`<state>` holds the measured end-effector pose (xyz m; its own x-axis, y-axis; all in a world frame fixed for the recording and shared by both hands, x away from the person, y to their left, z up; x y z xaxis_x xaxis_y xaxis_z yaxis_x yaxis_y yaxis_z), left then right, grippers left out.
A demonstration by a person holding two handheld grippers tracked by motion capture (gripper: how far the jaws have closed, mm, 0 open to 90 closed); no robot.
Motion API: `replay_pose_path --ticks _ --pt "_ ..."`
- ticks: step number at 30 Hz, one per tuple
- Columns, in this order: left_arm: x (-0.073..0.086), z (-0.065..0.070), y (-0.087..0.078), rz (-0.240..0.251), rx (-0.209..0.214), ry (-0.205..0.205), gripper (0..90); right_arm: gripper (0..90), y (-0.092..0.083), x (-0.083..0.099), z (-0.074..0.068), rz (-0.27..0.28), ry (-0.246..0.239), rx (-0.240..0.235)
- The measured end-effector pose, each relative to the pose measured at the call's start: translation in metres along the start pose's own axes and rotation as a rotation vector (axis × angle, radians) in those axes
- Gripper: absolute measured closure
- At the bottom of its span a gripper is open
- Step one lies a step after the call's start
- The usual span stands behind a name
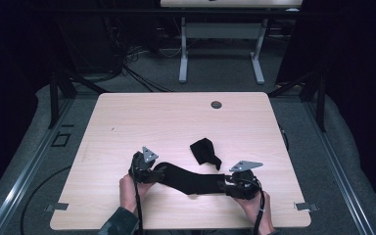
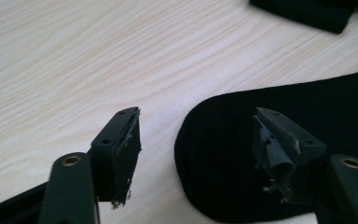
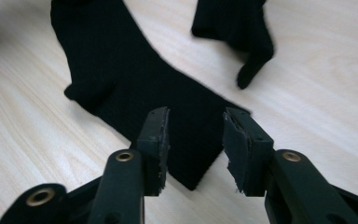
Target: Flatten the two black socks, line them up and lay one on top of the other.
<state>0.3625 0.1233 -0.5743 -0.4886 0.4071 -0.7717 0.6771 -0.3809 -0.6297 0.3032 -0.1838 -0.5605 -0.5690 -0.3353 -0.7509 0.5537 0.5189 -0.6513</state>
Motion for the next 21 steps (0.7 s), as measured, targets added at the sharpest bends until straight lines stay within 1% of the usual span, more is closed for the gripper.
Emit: replay_pose_path --ticks 1,2,4,5,6,7,8,9,10,11,14,15,17,18,20,21 --pt "0.001 0.0 0.003 -0.01 -0.002 0.003 30.3 58.3 0.005 0.002 -0.001 -0.004 -0.002 0.01" --pt "0.002 0.0 0.006 -0.021 -0.014 0.016 28.4 56.9 0.014 0.006 -0.004 -0.03 -0.02 0.021" --pt "0.003 -0.001 0.007 -0.024 -0.021 0.015 28.0 56.8 0.016 0.007 -0.005 -0.035 -0.028 0.019" --pt "0.004 -0.002 0.008 -0.036 -0.024 0.018 27.3 56.9 0.019 0.008 -0.006 -0.05 -0.042 0.03" --pt "0.004 -0.002 0.008 -0.046 -0.025 0.022 26.7 57.1 0.021 0.009 -0.007 -0.058 -0.052 0.03" --pt "0.006 -0.002 0.009 -0.059 -0.035 0.036 25.9 57.9 0.023 0.009 -0.007 -0.061 -0.061 0.034" --pt "0.007 -0.001 0.009 -0.064 -0.04 0.045 25.8 58.0 0.024 0.009 -0.007 -0.056 -0.058 0.038" --pt "0.007 -0.001 0.009 -0.064 -0.04 0.045 25.7 58.3 0.024 0.009 -0.007 -0.055 -0.059 0.036" --pt "0.01 0.0 0.01 -0.068 -0.03 0.046 25.5 59.0 0.025 0.009 -0.006 -0.063 -0.066 0.03" --pt "0.011 0.001 0.009 -0.059 -0.037 0.048 25.4 59.1 0.025 0.009 -0.005 -0.073 -0.078 0.028" --pt "0.013 0.001 0.008 -0.054 -0.041 0.051 25.5 59.7 0.025 0.009 -0.006 -0.078 -0.088 0.029" --pt "0.014 0.001 0.007 -0.052 -0.043 0.052 25.5 59.7 0.025 0.009 -0.006 -0.082 -0.101 0.028" --pt "0.015 0.002 0.005 -0.06 -0.039 0.051 25.5 59.7 0.025 0.009 -0.006 -0.086 -0.106 0.031" --pt "0.016 0.002 0.004 -0.064 -0.036 0.048 25.5 59.7 0.025 0.009 -0.007 -0.078 -0.103 0.026" --pt "0.018 0.002 0.002 -0.06 -0.033 0.042 25.4 59.7 0.024 0.01 -0.006 -0.085 -0.112 0.024" --pt "0.019 0.003 0.001 -0.06 -0.027 0.039 25.5 59.7 0.024 0.011 -0.007 -0.078 -0.107 0.02"
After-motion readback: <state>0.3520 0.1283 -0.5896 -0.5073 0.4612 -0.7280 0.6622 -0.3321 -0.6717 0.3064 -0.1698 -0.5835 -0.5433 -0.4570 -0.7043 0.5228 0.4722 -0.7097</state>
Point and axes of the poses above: each handheld gripper's, and its own axes: y roughly forward along the jaws, x roughly out of its underside, z roughly to its right, the point moved 2 cm from there along y, roughly forward along the jaws, and after that the axes turned 6 degrees about z, right-handed, at the moved point
